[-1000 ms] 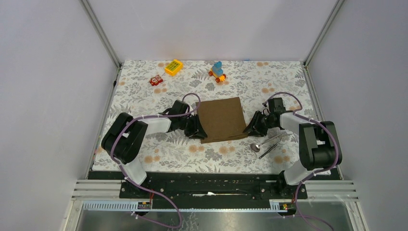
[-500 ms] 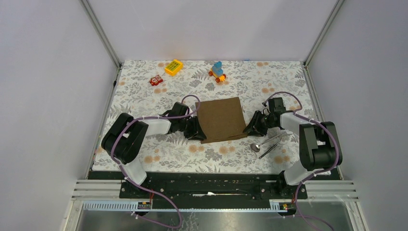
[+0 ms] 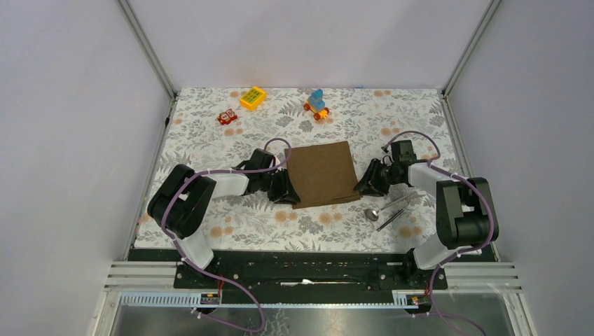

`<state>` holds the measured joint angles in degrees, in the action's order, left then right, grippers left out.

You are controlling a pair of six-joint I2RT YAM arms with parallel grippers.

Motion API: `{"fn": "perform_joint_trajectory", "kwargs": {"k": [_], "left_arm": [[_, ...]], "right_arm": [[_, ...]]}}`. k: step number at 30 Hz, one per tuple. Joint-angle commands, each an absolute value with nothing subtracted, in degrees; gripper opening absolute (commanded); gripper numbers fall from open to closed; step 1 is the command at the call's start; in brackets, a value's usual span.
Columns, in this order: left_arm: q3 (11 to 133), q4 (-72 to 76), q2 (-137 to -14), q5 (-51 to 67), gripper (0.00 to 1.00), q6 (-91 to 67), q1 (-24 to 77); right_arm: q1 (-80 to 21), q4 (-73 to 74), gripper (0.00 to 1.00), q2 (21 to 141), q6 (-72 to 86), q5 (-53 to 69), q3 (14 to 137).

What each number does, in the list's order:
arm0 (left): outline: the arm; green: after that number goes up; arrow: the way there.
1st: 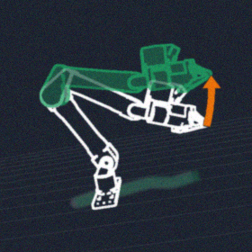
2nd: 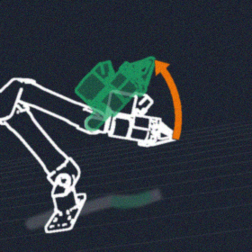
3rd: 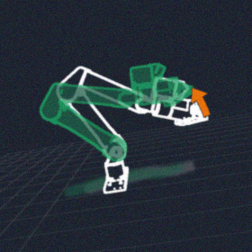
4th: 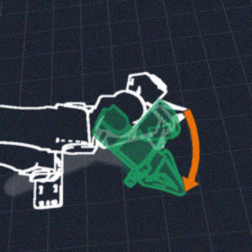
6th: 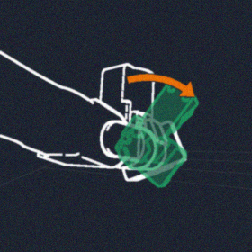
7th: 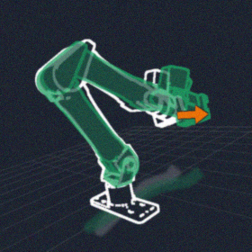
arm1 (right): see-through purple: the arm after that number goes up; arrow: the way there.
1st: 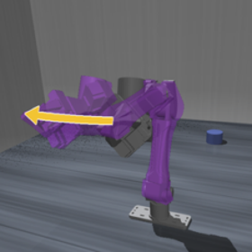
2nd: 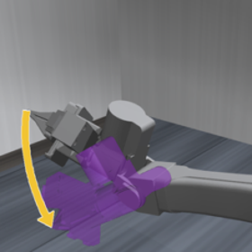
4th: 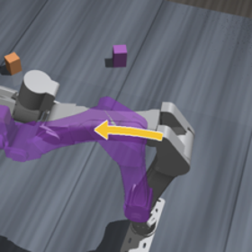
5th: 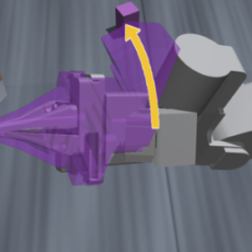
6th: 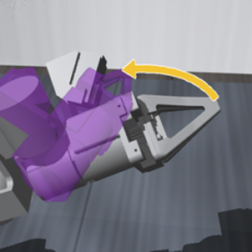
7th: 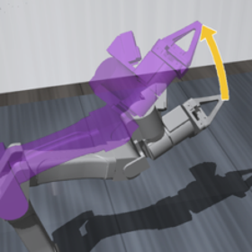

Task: Fold the napkin into a case and place the utensils inside
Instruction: Pick up the top corner of the square-folded napkin from the center of the board.

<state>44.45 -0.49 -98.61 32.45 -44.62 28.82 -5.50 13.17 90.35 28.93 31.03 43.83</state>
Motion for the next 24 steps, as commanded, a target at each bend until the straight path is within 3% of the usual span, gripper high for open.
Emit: {"fn": "perform_joint_trajectory", "kwargs": {"k": [1,16,24], "left_arm": [[43.4,-0.2,-97.2,31.7,0.30,-44.1,29.2],[43.2,1.3,-97.2,31.7,0.30,-44.6,29.6],[43.3,1.2,-96.8,31.7,0.30,-44.7,29.9]], "right_arm": [[-5.3,11.5,0.42,91.7,28.0,32.1,44.4],[-5.3,7.8,0.40,93.0,29.8,36.2,44.4],[-5.2,8.3,0.48,93.8,31.6,32.3,43.5]]}}
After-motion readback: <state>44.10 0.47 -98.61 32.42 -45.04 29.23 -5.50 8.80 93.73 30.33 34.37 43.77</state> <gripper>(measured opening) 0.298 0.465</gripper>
